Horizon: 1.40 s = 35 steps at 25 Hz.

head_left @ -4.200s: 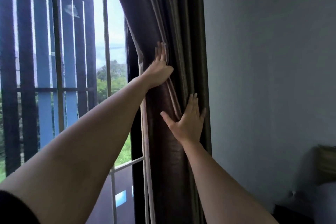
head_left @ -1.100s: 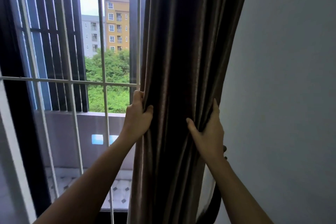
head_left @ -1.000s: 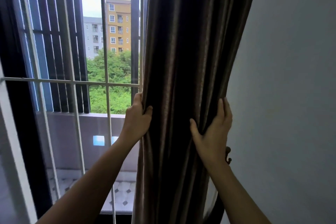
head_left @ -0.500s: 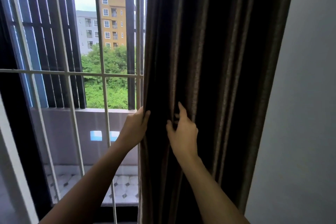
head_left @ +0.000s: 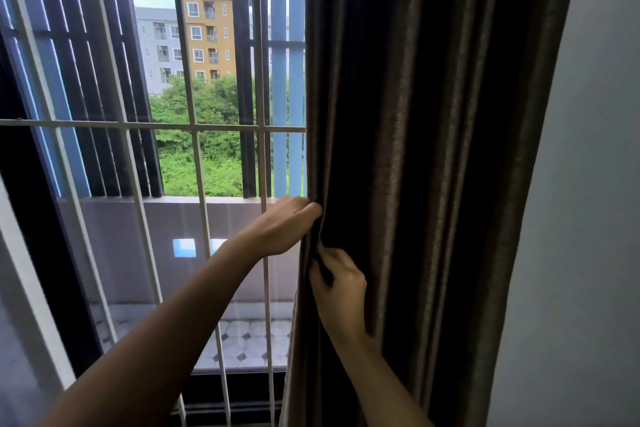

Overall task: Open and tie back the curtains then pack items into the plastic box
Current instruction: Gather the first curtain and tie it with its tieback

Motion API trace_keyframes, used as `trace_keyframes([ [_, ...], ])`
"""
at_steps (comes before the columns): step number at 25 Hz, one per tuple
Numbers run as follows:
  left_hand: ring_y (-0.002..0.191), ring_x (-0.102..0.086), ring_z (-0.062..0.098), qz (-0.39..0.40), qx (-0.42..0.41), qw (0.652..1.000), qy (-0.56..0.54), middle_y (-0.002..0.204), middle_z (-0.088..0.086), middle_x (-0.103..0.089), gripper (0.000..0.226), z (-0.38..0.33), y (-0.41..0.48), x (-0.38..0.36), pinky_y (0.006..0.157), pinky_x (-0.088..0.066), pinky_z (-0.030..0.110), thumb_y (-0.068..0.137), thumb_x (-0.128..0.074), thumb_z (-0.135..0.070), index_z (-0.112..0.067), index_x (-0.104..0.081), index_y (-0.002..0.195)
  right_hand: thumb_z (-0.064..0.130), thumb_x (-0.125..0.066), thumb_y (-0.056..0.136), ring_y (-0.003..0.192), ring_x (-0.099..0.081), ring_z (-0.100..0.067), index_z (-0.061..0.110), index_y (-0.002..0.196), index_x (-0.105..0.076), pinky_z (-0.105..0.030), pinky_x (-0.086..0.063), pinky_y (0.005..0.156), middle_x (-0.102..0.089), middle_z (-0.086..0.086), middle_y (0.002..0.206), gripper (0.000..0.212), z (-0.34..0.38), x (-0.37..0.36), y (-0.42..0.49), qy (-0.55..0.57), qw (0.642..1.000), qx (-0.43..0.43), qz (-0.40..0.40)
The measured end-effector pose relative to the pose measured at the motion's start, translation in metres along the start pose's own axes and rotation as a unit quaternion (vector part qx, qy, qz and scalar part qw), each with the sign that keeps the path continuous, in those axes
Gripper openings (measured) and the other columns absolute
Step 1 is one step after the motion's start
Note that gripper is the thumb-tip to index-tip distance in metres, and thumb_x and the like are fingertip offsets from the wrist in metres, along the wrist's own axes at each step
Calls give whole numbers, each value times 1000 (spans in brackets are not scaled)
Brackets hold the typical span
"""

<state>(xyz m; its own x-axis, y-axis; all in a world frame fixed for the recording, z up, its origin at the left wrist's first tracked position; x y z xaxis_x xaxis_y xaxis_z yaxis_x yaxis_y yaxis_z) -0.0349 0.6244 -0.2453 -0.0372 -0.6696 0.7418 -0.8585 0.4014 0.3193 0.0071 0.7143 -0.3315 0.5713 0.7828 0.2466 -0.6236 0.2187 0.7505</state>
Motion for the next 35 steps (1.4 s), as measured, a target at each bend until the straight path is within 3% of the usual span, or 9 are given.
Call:
trace_keyframes([
  [4,56,-50,28,-16,-50,983,176,58,11,-47,55,-13,2,-2,56,-45,38,89,-40,-53,-7,-46,61,7,-62,81,94,-59,-7,7,108,-68,-27,-51,86,-64,-5,104,28,15,4,-3,13,999,22,23],
  [9,64,-41,31,15,-37,985,168,59,9,-37,39,-9,10,-3,63,-38,43,97,-33,-22,-11,-28,60,20,-71,77,114,-46,-17,9,118,-53,-18,-34,100,-47,-11,123,47,29,101,17,-37,959,22,-281],
  [14,56,-30,20,66,-1,989,130,59,6,-33,43,-14,12,-13,55,-27,31,99,-32,-18,-9,-25,58,8,-60,86,107,-62,-23,13,130,-52,-18,-41,91,-65,-7,119,44,-7,36,25,-93,992,-81,9],
  [20,52,-32,11,103,-11,992,74,57,-2,-34,43,-28,12,-19,51,-29,21,98,-39,-34,-18,-35,58,4,-57,85,100,-66,-24,11,129,-54,-31,-50,95,-67,-6,116,45,-13,1,0,-154,986,-46,43],
  [22,62,-45,6,107,-41,990,86,66,-8,-46,28,-39,17,-18,59,-37,13,94,-43,-47,-26,-55,79,5,-57,82,105,-65,-25,9,128,-54,-35,-50,95,-65,-8,119,46,-12,-12,2,-178,981,-21,68],
  [25,67,-55,17,81,-69,977,186,68,-1,-55,31,-41,32,-11,66,-48,28,94,-47,-39,-13,-60,84,10,-55,80,119,-55,-18,11,133,-47,-26,-40,105,-56,-3,132,54,-12,-21,-2,-113,982,-27,151],
  [27,59,-59,20,94,-29,978,184,68,11,-64,33,-25,40,-8,62,-54,28,94,-43,-23,4,-61,84,14,-59,81,116,-55,-13,11,126,-54,-25,-41,103,-58,-2,126,45,5,1,3,-51,993,14,108],
  [31,59,-67,16,125,43,985,113,82,17,-67,31,-5,41,-9,59,-58,21,96,-37,-14,8,-60,97,14,-67,82,116,-49,-18,11,115,-53,-25,-40,102,-46,-11,125,36,27,93,10,-29,960,70,-268],
  [35,64,-68,22,126,41,986,106,80,16,-66,30,-10,40,-12,62,-58,24,94,-37,-13,8,-60,94,10,-61,87,120,-51,-15,15,137,-38,-24,-37,103,-53,-7,133,56,-22,63,38,-29,989,-123,-77],
])
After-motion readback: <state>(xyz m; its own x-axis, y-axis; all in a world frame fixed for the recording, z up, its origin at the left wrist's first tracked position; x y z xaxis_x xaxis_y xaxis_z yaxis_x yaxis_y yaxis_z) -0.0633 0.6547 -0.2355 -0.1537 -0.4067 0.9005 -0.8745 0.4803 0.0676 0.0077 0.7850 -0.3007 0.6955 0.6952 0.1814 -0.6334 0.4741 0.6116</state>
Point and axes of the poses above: each hand's wrist, its own y-axis towards the middle knuckle, its own x-axis out of the back of the hand, z = x × y, the point moved 9 cm from there along y, towards the middle knuckle
